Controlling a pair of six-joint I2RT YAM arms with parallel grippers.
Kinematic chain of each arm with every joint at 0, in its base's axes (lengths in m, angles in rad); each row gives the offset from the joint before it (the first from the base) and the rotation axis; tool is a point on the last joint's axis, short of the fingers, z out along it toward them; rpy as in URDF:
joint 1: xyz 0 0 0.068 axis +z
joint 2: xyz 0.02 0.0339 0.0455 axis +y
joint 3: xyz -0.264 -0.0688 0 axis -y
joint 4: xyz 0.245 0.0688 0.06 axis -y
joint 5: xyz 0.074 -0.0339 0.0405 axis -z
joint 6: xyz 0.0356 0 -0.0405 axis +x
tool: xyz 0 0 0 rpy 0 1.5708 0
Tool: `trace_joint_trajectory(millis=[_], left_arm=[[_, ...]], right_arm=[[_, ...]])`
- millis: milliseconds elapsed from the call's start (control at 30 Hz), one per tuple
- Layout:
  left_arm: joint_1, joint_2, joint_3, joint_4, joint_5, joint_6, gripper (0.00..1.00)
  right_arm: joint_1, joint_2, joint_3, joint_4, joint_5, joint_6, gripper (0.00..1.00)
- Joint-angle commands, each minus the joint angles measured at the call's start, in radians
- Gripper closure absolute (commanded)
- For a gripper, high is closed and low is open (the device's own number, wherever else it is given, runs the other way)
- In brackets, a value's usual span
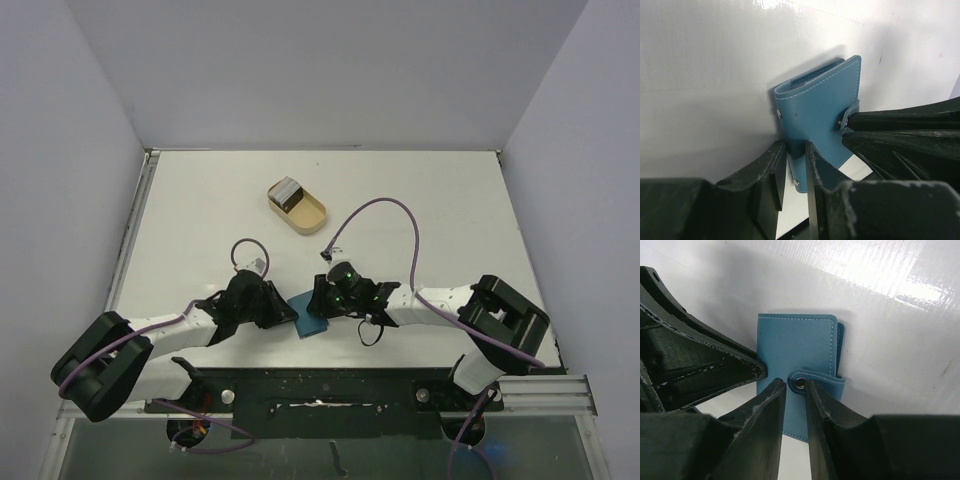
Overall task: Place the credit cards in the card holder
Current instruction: Close the card holder at the center of the board.
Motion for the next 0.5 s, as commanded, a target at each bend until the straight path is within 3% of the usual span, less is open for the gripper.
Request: trace_joint_trajectory(millis=[0,467], left_arm=[[-0.011,-0.038,0.002,0.053,-0.008,0.01,0.81],[-0.011,-0.042,0.0,0.054,-0.014,0.009,0.81]], right_arm=[[0.008,0.024,0.019,-0.023,0.044,-0.028,0.78],[0.019,0.066,0.063,-0.139,0.08,-0.059,0.88]])
